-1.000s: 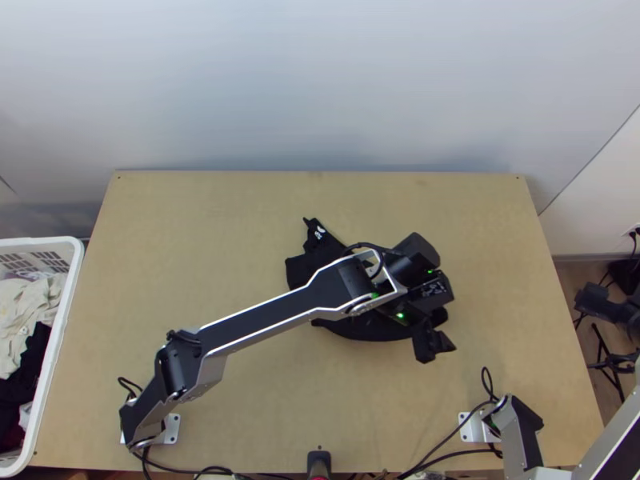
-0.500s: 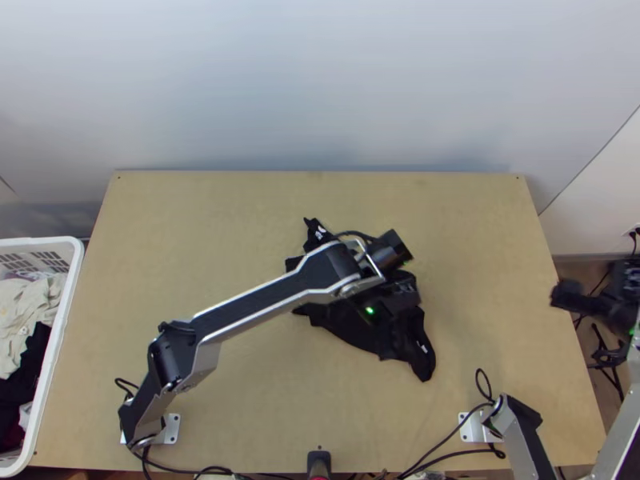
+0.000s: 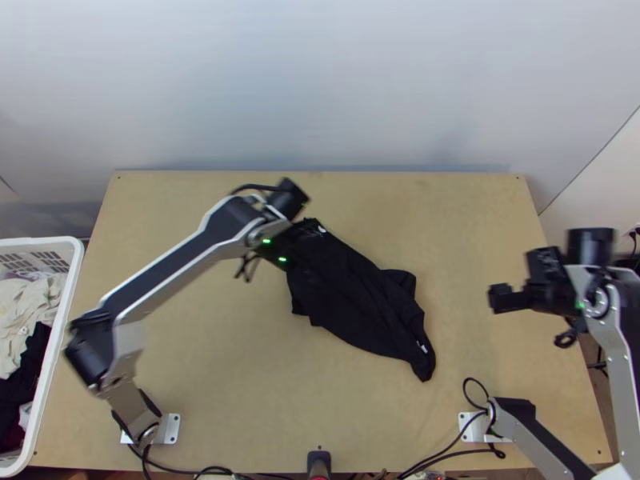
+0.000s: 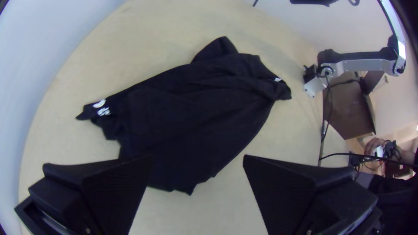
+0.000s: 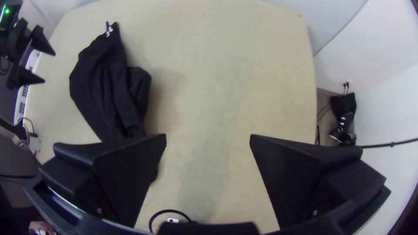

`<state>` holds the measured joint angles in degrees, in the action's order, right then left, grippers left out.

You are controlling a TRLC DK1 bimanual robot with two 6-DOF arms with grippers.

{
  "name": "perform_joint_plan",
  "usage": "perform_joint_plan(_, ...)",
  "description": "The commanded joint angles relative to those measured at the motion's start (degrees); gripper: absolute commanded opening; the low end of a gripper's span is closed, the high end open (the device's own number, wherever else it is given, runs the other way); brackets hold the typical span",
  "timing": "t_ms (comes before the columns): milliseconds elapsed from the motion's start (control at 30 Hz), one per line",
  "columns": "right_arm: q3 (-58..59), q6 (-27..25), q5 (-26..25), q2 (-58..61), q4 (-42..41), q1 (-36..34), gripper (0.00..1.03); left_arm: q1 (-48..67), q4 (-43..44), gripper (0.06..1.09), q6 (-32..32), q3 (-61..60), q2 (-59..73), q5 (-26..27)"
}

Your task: Fold the t-shirt

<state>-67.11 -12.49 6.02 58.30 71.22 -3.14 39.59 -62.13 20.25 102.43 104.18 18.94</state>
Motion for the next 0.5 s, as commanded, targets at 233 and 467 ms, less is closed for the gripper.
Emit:
perform_joint_plan(233,-8.2,0.1,14.5,14.4,0.3,18.2,0.75,-16.1,3.4,1.04,0.6,-21.6,-20.1,-4.8)
perform_joint_plan(467,-19.1,-0.4,21.8,26.2,-0.4,22.9,0.6,-20.1,3.4,1.04,0.6,-25.4,-24.6,-5.6)
